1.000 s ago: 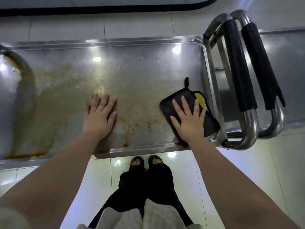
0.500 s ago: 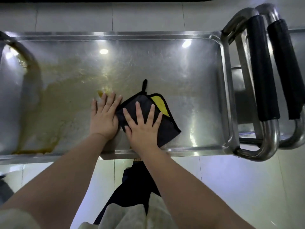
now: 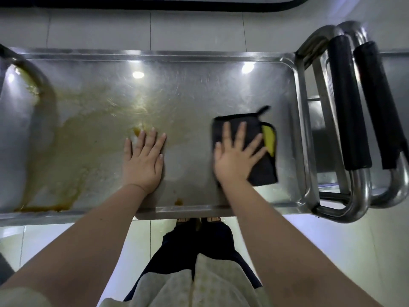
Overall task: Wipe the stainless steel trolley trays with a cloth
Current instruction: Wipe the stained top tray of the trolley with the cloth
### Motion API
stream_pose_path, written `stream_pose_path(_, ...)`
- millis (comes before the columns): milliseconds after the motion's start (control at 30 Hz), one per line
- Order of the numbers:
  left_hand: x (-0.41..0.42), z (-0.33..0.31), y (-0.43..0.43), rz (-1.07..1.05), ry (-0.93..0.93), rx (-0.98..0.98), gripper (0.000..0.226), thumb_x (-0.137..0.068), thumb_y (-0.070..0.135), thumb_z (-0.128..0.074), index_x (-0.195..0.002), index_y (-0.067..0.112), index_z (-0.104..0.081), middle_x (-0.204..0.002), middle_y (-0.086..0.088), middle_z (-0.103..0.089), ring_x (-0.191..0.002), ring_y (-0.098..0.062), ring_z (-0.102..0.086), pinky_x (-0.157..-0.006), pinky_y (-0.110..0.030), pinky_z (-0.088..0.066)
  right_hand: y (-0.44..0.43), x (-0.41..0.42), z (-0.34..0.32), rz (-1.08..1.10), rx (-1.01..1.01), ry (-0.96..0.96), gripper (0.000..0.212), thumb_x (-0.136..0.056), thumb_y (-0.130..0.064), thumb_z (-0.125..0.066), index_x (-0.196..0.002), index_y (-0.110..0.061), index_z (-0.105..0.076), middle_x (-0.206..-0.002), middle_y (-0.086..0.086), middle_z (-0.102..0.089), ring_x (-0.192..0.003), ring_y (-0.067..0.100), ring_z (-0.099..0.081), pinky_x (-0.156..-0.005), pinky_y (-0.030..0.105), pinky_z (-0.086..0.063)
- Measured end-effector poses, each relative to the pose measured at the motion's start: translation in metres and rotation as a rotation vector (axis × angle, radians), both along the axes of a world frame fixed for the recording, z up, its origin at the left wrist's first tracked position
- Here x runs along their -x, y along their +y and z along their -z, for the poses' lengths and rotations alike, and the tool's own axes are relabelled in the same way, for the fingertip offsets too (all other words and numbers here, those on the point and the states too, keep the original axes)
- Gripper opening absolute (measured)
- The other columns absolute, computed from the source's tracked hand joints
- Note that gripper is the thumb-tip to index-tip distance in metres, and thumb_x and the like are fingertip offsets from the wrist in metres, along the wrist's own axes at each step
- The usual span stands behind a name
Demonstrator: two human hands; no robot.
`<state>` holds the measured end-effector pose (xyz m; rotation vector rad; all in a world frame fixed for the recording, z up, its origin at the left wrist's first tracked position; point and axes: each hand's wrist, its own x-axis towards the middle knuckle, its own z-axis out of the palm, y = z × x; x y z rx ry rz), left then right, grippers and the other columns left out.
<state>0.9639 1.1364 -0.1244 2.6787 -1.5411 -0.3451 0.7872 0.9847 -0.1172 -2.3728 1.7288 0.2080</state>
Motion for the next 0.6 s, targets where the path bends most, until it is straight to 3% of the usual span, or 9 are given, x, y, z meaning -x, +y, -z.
stream_pose_path(133,-0.003,-0.006,0.001,0.011,0.041,0.002,0.064,-0.094,0.040,-0.015,-0.153,0.019,-0.026,-0.161,0.000,-0.016,-0.150,-0.022,-0.008,-0.120,-0.049,0.002,0.066,-0.049,-0.003,-0.500,-0.016,-0.031,0.060,-0.097,-0.057,-0.025,-0.153,-0.045,-0.006,-0.164,0.000,0.002,-0.144,0.050,0.006,-0.110,0.069,0.010)
stream_pose_path(300,-0.020,-0.018,-0.014,-0.107,0.106,0.203,0.053,-0.096,0.027,-0.025,-0.145,0.016,-0.045,-0.152,-0.005,-0.040,-0.145,-0.022,-0.028,-0.121,-0.037,-0.003,0.046,-0.040,-0.007,-0.596,0.017,-0.021,0.058,-0.099,-0.059,-0.021,-0.153,-0.043,-0.008,-0.164,-0.006,-0.002,-0.149,0.034,0.008,-0.112,0.064,0.013)
stream_pose_path(467,-0.062,-0.012,-0.073,-0.066,0.011,0.052,0.053,-0.103,0.027,-0.026,-0.155,0.029,-0.016,-0.164,0.001,-0.008,-0.150,-0.024,0.005,-0.118,-0.047,0.010,0.026,-0.042,-0.003,-0.728,0.002,-0.046,0.060,-0.100,-0.056,-0.022,-0.155,-0.035,-0.014,-0.164,-0.005,-0.005,-0.150,0.027,0.006,-0.119,0.054,0.001)
stream_pose_path(600,-0.077,-0.001,-0.097,0.036,-0.004,-0.045,0.053,-0.103,0.040,-0.014,-0.154,0.040,-0.002,-0.163,0.006,0.002,-0.149,-0.020,0.012,-0.117,-0.050,0.014,0.000,-0.037,-0.003,-0.698,-0.033,-0.105,0.060,-0.098,-0.058,-0.025,-0.154,-0.038,-0.018,-0.163,-0.007,-0.011,-0.150,0.026,-0.001,-0.120,0.052,-0.004)
